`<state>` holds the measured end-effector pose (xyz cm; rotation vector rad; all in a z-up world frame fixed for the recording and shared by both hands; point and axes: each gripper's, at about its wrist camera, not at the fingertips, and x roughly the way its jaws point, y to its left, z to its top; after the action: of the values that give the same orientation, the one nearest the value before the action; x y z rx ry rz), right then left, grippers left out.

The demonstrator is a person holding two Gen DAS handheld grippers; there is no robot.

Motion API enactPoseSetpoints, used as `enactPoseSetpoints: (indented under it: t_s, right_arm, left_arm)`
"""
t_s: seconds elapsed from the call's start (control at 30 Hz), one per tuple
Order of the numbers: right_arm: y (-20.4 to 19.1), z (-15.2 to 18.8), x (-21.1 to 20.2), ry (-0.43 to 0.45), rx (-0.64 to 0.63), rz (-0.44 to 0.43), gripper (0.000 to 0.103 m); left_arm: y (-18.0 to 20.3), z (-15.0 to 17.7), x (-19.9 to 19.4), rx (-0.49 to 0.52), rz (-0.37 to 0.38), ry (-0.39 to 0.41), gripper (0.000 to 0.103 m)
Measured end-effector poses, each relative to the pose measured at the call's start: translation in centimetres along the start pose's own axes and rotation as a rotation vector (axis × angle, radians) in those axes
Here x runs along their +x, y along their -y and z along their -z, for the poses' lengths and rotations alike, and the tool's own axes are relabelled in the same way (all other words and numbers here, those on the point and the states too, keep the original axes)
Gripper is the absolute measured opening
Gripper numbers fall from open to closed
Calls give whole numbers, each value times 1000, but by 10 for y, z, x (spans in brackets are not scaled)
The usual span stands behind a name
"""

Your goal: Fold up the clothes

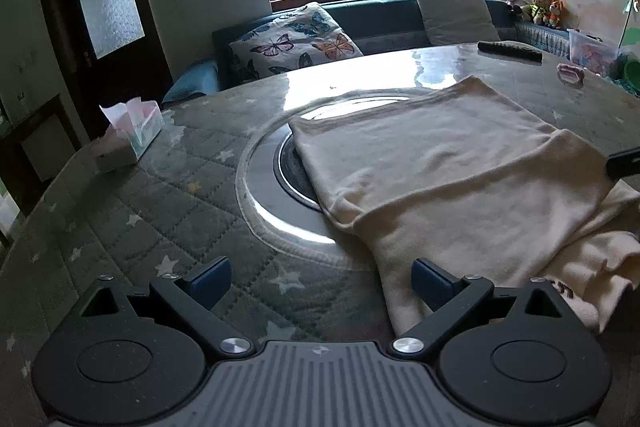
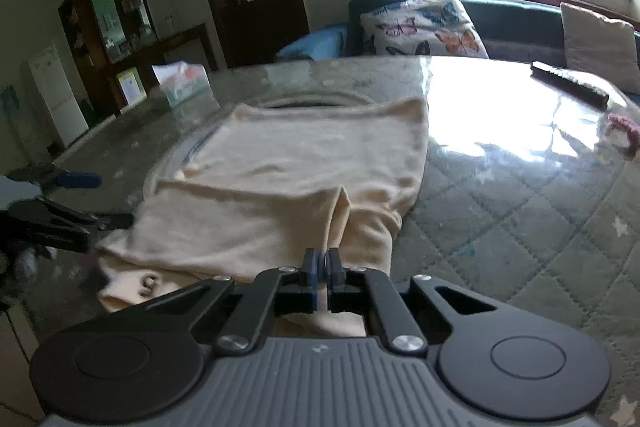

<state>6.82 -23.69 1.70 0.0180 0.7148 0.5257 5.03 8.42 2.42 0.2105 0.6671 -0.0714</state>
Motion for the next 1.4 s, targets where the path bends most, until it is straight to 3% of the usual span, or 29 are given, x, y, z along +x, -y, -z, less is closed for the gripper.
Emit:
enactPoseSetpoints:
  t_s: [0.13,0.33,0.5,0.8,1.0,1.13,1.23,1.4]
  right_arm:
    - [-7,-6,-20,31,-19,-9,3]
    - [-5,4,-6,-40,-44,60,5]
    - [-3,-16,-10,21,-43,43,8]
    - [1,-26,47,-64,-46,2,10]
    - [3,-19,35,-57,-79,31,11]
    - [-11,-15,20,-53,-137,-2,11]
    - [-19,-8,17,-61,-160,-24,21]
    - [-20,0,15,-72,-165,-17,21]
  left_arm:
    - [0,-7,2,9,-1,15,99]
    - [4,-17,9,37,3,20,99]
    - [10,-30,20,55,8,23,99]
    - [22,-30,49,104,-5,-12,103]
    - [21,-25,33,129,-1,24,103]
    - [28,-21,17,161,28,45,103]
    - [37,-13,12,200,47,40,103]
    - [44,0,-5,270,51,48,103]
